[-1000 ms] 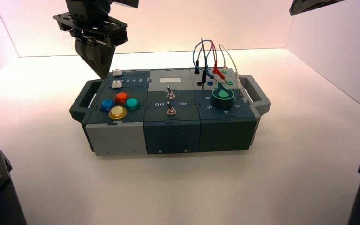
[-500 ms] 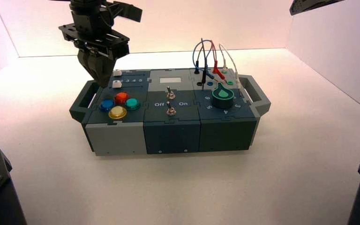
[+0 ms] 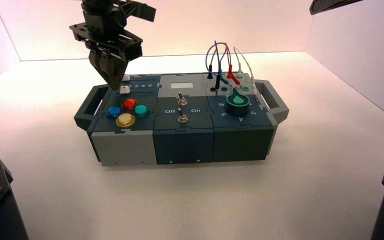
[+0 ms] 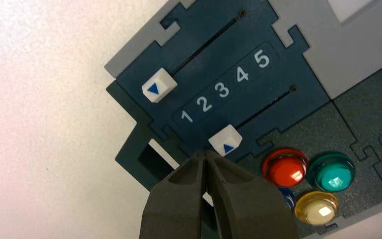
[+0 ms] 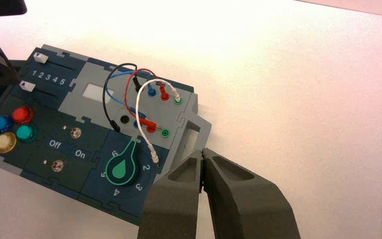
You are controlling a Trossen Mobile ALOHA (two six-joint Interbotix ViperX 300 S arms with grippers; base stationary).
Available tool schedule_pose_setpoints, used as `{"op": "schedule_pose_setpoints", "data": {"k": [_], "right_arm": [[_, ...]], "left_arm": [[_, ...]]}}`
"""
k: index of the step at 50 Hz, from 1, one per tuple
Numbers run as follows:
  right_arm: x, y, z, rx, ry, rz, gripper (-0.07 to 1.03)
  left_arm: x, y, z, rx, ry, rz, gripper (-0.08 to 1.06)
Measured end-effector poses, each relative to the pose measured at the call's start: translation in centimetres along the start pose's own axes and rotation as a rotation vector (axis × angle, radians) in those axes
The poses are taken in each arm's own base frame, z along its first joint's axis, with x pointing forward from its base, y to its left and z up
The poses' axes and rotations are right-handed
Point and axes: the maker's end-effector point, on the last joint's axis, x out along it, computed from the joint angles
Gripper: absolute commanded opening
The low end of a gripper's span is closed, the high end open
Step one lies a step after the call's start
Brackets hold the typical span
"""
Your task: Move the bottom slider to position 2.
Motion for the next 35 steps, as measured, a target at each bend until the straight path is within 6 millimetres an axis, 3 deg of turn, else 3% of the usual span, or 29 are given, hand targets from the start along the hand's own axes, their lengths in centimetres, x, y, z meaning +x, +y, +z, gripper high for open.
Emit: {"op": "schedule_pose_setpoints", "data": {"k": [35], "right_arm": [[-0.03,-0.07,0.05,0.002,-0.003,-0.002,-0.02]], "left_arm": [[0.32,0.05,0.39,0.007,0.006,0.002,-0.03]]}}
